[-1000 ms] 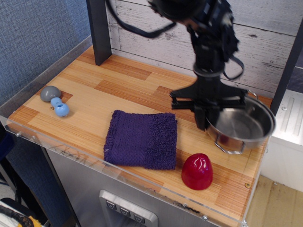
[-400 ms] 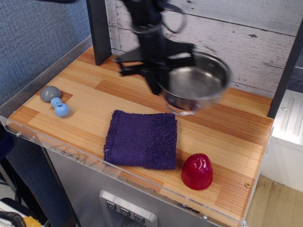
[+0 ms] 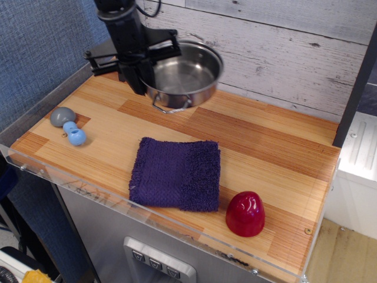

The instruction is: Move the pot to the back right of the scoop.

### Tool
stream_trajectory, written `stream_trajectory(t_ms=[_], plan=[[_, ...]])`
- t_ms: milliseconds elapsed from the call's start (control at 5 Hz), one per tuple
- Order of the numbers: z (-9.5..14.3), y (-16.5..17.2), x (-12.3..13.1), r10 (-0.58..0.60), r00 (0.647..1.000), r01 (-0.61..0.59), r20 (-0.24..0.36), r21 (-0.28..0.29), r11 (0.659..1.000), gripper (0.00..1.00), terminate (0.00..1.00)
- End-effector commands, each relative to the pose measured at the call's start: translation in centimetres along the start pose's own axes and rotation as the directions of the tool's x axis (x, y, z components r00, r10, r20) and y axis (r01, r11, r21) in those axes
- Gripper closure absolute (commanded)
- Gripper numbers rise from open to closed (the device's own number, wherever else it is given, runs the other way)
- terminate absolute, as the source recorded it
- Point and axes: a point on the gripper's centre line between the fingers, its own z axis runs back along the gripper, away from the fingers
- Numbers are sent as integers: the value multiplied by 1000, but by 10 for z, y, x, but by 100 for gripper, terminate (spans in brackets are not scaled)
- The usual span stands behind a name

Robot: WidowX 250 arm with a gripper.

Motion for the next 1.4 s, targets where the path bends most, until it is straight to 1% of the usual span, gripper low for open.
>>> stream_trajectory(t_ms=[0,200,400,600,800,1000,1200], plan=[[-3,52,23,118,992,-119,38,53,991,100,0],[-21,70,25,155,988,-156,23,81,984,100,0],[-40,80,23,174,985,-174,9,110,979,100,0],[-56,80,23,180,984,-180,16,117,977,100,0],[-59,77,26,190,981,-193,31,125,973,100,0],[-61,74,24,202,979,-203,18,106,973,0,0],[-56,72,24,195,981,-196,23,117,974,0,0]])
